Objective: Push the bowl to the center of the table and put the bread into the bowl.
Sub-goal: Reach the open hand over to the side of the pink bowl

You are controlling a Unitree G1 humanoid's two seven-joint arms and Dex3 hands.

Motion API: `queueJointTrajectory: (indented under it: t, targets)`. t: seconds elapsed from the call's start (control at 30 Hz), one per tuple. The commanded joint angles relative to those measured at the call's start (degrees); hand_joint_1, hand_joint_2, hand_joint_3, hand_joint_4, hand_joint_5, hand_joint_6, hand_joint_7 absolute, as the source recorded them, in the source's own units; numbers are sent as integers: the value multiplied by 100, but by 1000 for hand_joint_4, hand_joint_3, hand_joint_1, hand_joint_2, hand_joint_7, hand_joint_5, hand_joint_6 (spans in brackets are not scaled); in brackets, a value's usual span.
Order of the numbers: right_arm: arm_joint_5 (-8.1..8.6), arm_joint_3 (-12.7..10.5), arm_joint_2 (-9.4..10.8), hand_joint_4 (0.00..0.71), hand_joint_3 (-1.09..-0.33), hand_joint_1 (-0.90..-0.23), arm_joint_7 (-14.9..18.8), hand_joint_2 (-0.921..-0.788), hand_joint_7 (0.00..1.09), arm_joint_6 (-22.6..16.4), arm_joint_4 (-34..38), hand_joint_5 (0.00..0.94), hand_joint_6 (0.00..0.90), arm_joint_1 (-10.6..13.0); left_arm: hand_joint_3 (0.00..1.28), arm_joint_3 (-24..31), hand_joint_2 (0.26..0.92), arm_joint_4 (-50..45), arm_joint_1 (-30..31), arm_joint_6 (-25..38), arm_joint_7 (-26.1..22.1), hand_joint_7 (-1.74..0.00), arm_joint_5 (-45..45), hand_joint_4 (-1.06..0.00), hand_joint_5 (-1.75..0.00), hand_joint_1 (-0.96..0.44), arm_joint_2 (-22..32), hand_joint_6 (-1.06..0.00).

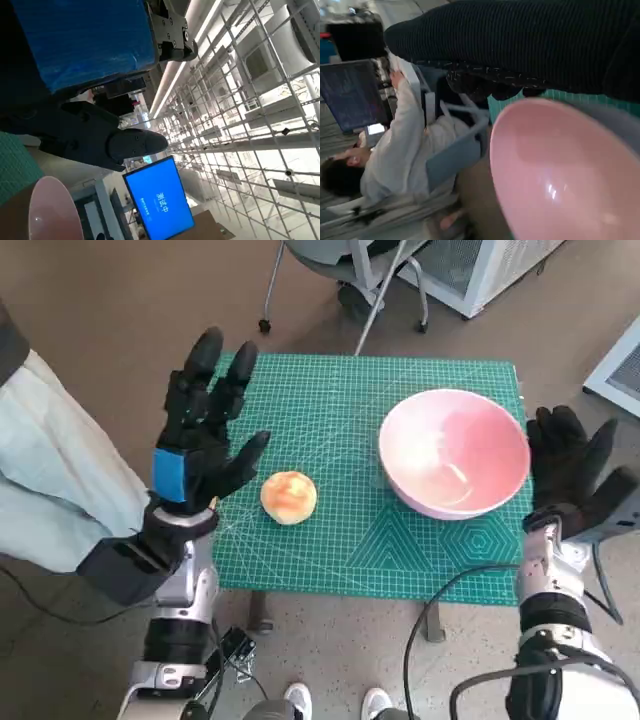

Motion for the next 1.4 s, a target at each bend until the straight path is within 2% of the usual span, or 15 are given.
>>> queueJointTrajectory:
  t: [0.03,0.43,0.73,0.83,1.0,1.2,1.33,1.4]
  targets:
    - [190,-211,276,264,-898,-502,112,-921,541,297,127,12,96,-88,343,69,921,-251,216,-51,71,-261,70,-286,-3,-328,109,-165]
    - [195,-297,748,242,-903,-459,-52,-921,561,397,147,5,97,-385,344,141,921,-796,603,119,337,-246,170,-289,-3,-341,270,-182]
    - [325,-459,1075,268,-842,-506,-105,-921,719,443,160,4,45,-629,346,158,921,-1269,895,321,605,-232,348,-288,-1,-343,312,-173]
    - [310,-478,1179,265,-841,-504,-118,-921,768,439,163,1,26,-701,347,174,921,-1429,996,400,677,-230,371,-287,-1,-342,337,-172]
    - [305,-529,1269,244,-850,-498,-126,-921,786,484,170,0,6,-778,349,226,921,-1587,1142,452,774,-227,429,-285,0,-334,371,-171]
    - [62,-346,1168,237,-879,-489,-177,-921,785,409,151,5,12,-803,353,406,921,-1753,1305,535,864,-230,540,-285,0,-345,578,-176]
    - [-187,-126,1006,241,-878,-506,-165,-921,785,192,110,7,10,-816,357,691,921,-1729,1402,626,1037,-230,1066,-285,0,-356,1030,-174]
    - [-284,-33,935,241,-872,-509,-108,-921,786,-3,77,7,11,-829,360,846,921,-1796,1494,903,1166,-231,1479,-284,0,-367,1339,-175]
